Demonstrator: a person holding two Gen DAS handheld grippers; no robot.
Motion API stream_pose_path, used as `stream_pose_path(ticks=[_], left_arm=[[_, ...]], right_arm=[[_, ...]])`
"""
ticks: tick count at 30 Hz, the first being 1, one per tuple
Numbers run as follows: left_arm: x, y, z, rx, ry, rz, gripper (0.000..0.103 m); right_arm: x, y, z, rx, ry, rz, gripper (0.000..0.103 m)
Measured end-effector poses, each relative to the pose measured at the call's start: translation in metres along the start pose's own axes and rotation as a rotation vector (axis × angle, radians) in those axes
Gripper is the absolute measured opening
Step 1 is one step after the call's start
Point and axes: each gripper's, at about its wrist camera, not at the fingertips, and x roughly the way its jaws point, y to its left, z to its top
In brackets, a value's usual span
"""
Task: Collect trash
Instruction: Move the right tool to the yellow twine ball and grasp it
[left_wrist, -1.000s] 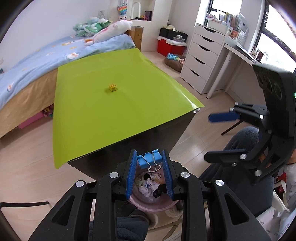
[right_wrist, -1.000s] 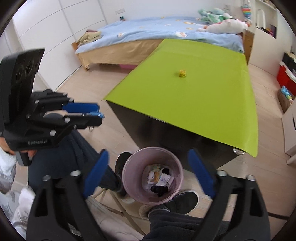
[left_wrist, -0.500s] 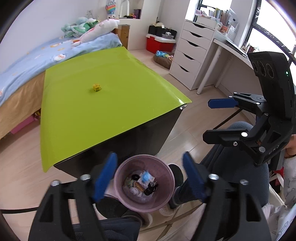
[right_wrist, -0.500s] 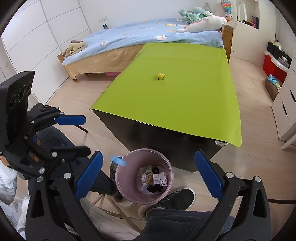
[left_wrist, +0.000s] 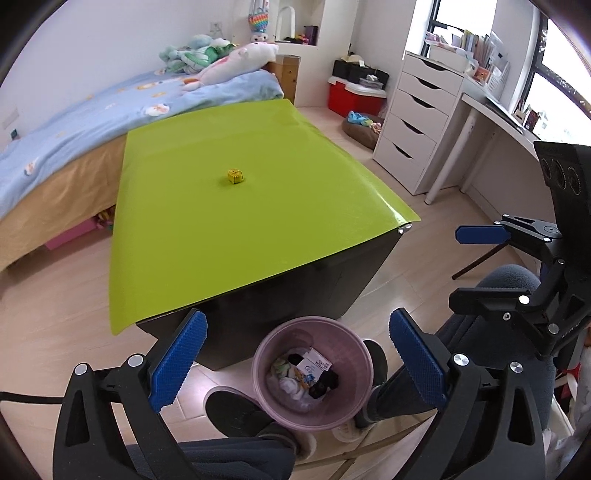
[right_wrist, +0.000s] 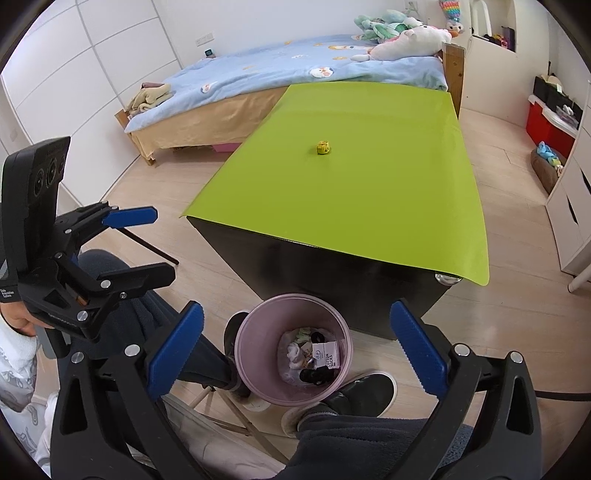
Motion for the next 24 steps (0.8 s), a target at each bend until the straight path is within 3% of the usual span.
stream_pose_path(ticks=[11,24], left_arm=[[0.0,0.02,0.012,-0.045,-0.017,0.028,0.095],[0.005,0.058,0.045,-0.083,-0.039,0.07,0.095]], right_arm=[[0.005,-0.008,0.031,0.018,-0.03,-0.018,0.099],[0.063,-0.012,0.124,-0.046,0.022,-0.063,0.099]])
